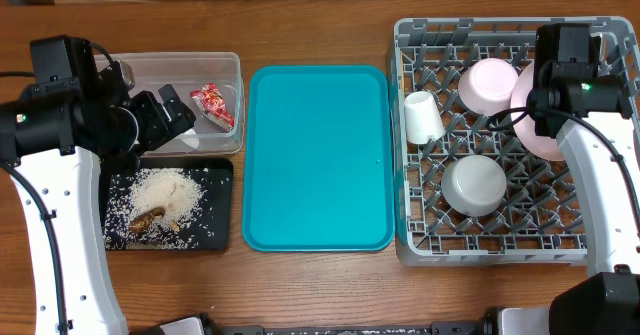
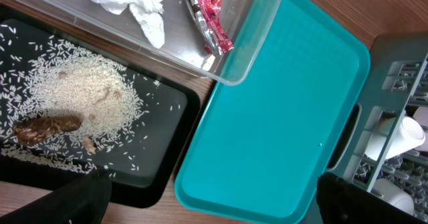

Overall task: Sort waste into correct bins and load items into the dishwasher
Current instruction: 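Open the right gripper to release the plate and hold above the rack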

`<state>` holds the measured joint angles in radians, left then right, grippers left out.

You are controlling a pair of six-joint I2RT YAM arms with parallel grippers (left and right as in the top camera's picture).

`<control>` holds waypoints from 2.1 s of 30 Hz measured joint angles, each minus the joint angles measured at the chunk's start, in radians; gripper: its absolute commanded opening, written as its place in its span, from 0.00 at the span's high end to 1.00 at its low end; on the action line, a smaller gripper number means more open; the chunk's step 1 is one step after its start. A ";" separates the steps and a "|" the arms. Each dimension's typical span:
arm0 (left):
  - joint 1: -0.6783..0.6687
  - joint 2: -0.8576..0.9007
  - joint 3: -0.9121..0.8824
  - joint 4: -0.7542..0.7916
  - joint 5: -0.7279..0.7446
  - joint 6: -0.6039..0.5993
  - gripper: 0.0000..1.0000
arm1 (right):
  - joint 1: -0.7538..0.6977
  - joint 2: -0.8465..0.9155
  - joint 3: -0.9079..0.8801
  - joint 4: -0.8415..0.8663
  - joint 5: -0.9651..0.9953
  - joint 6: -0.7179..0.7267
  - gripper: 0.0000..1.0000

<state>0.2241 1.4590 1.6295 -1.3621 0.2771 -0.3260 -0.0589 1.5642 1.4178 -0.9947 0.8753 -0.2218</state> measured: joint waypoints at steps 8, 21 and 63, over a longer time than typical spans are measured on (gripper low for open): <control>0.000 0.000 0.000 0.000 0.000 0.000 0.00 | -0.004 0.000 0.000 0.006 -0.002 -0.014 0.96; 0.000 0.000 0.000 0.000 0.000 0.000 0.00 | -0.033 0.000 -0.001 -0.010 -0.077 -0.015 0.96; 0.000 0.000 0.000 0.000 0.000 0.000 0.00 | -0.037 0.000 0.052 0.112 -1.332 0.039 0.00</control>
<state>0.2241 1.4590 1.6295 -1.3621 0.2771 -0.3260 -0.0956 1.5642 1.4700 -0.8825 -0.4568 -0.1833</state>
